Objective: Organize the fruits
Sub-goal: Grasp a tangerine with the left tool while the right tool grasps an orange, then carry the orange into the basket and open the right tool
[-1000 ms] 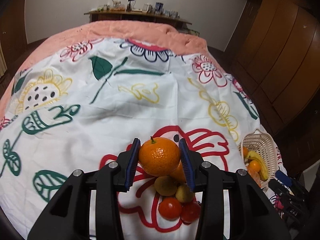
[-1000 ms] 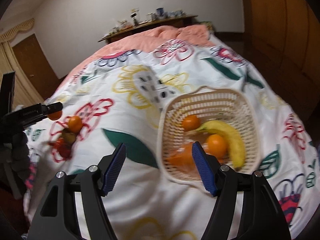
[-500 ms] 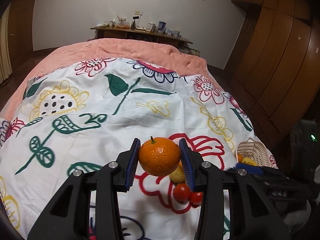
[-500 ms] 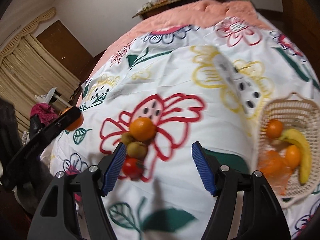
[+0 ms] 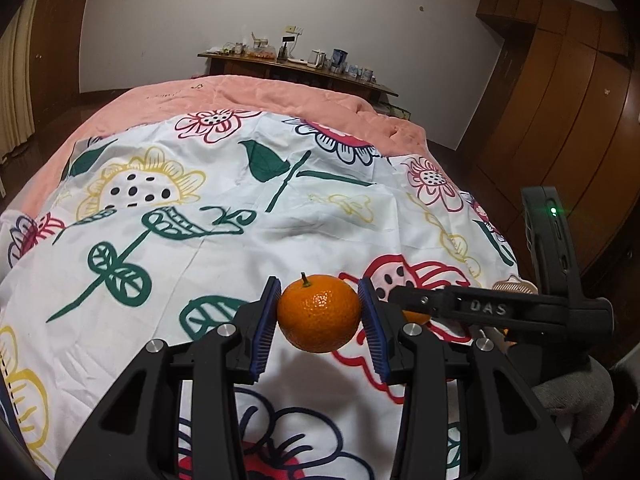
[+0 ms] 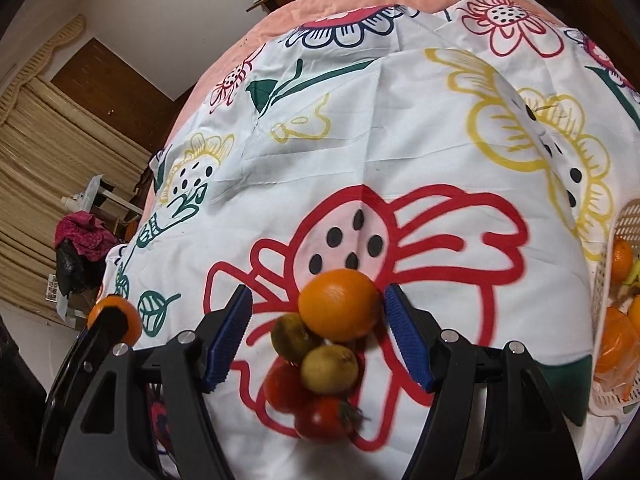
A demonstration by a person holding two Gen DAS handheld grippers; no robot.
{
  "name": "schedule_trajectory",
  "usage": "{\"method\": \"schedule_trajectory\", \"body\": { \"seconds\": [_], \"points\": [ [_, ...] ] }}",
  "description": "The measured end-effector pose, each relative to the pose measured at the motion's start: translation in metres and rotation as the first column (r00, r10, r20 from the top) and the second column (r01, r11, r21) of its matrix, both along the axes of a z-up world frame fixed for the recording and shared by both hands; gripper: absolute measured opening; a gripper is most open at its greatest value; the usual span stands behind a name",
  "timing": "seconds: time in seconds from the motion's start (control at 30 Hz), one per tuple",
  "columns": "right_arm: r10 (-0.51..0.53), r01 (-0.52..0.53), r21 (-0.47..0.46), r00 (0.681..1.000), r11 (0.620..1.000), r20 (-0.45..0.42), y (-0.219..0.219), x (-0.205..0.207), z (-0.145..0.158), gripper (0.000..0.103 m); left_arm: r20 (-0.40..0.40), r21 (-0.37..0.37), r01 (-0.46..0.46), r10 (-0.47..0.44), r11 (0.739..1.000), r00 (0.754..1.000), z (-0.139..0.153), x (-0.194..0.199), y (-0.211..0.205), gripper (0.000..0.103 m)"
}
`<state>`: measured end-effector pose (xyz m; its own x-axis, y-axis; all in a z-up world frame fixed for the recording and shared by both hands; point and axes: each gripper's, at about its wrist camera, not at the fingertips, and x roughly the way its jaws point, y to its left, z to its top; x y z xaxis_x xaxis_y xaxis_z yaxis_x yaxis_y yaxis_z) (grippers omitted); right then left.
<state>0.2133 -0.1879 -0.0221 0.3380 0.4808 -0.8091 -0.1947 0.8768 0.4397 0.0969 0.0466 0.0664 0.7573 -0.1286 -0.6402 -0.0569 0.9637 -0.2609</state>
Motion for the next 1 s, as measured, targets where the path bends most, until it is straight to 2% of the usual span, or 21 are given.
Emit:
{"method": "schedule_trajectory", "body": {
  "seconds": [0.13,0.2,0.47,0.5,0.77,1.0],
  "points": [
    [0.003,-0.002,-0.047,1.000,0.999,0.015,0.010,0.003,-0.002,0.070,-0.003,-0.011,-0.008,0.008,1.000,1.000,-0.004,-0.002,0.007,0.041],
    [0.006,-0.004,-0.076,1.000,0.997,0.026,0.014,0.004,-0.002,0.067,-0.006,-0.015,-0.011,0.011,1.000,1.000,-0.006,-0.004,0.010,0.041],
    [0.026,-0.009,-0.209,0.997,0.978,0.078,0.022,0.005,-0.001,0.043,-0.012,-0.017,-0.008,0.008,1.000,1.000,-0.009,-0.005,0.010,0.041],
    [0.030,-0.011,-0.220,0.996,0.976,0.084,0.023,0.005,-0.001,0.043,-0.012,-0.016,-0.007,0.007,1.000,1.000,-0.009,-0.005,0.009,0.041],
    [0.020,-0.002,-0.169,0.994,0.986,0.103,0.013,0.004,0.006,0.042,-0.023,-0.017,-0.009,0.009,1.000,1.000,-0.013,-0.004,0.010,0.041],
    [-0.040,0.054,-0.113,0.991,0.992,0.125,-0.015,0.002,0.019,0.042,-0.021,-0.012,-0.003,0.003,1.000,1.000,-0.014,-0.006,0.007,0.041]
  ]
}}
